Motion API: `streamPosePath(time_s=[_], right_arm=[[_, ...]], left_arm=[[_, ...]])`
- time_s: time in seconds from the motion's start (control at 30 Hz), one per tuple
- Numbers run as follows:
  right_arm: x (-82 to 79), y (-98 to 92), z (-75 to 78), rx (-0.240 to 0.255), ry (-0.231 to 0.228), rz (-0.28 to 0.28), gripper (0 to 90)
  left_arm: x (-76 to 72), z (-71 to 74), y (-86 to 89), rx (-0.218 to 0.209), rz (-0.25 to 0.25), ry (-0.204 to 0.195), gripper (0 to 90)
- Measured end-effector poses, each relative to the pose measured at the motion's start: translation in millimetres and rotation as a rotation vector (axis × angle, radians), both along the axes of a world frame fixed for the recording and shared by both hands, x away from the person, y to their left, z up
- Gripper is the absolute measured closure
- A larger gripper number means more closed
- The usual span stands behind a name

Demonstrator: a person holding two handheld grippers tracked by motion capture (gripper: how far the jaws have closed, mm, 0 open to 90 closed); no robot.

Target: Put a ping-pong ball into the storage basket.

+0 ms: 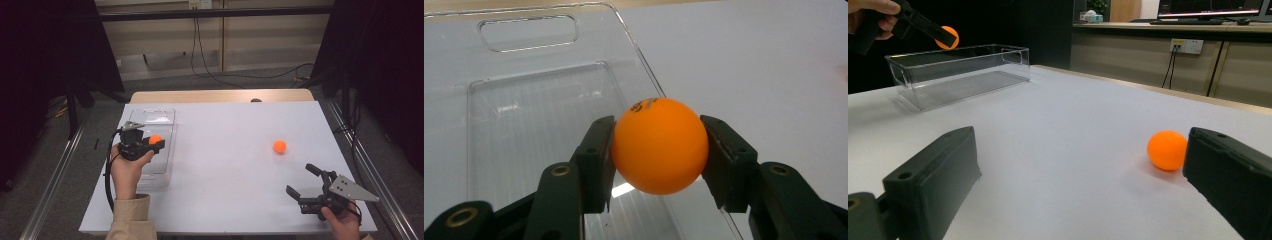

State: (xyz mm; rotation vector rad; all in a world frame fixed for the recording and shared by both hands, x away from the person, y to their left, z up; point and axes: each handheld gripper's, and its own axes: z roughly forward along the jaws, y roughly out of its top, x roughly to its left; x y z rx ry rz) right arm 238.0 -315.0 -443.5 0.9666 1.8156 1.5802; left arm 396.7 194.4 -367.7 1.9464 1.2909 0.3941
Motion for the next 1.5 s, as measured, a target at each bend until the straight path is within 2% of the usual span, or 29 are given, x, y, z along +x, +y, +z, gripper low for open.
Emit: streamPosePath(time_s=[0.23, 0.6, 0.97, 1.27, 1.5], right_arm=[[-0.3, -0.2, 0.2, 0.002, 0.001, -0.002, 1.2], [0.0, 0.2, -0.1, 0.000, 0.000, 0.000, 1.2], [0.0, 0.0, 0.0, 0.001, 0.000, 0.001, 1.2], [-0.5, 0.6, 0.0, 0.001, 0.002, 0.002, 1.2], [-0.5, 0.6, 0.0, 0.001, 0.003, 0.000, 1.3]], left_arm=[[0.6, -2.7, 2.6, -0.004, 0.008, 0.005, 50.9], [1.4, -5.7, 5.7, 0.015, 0.022, 0.009, 50.8], [0.9, -5.8, 9.0, 0.030, 0.032, -0.002, 50.8], [1.1, -6.7, 9.5, 0.026, 0.038, -0.002, 50.7], [1.2, -6.9, 8.7, 0.026, 0.030, -0.004, 46.2]])
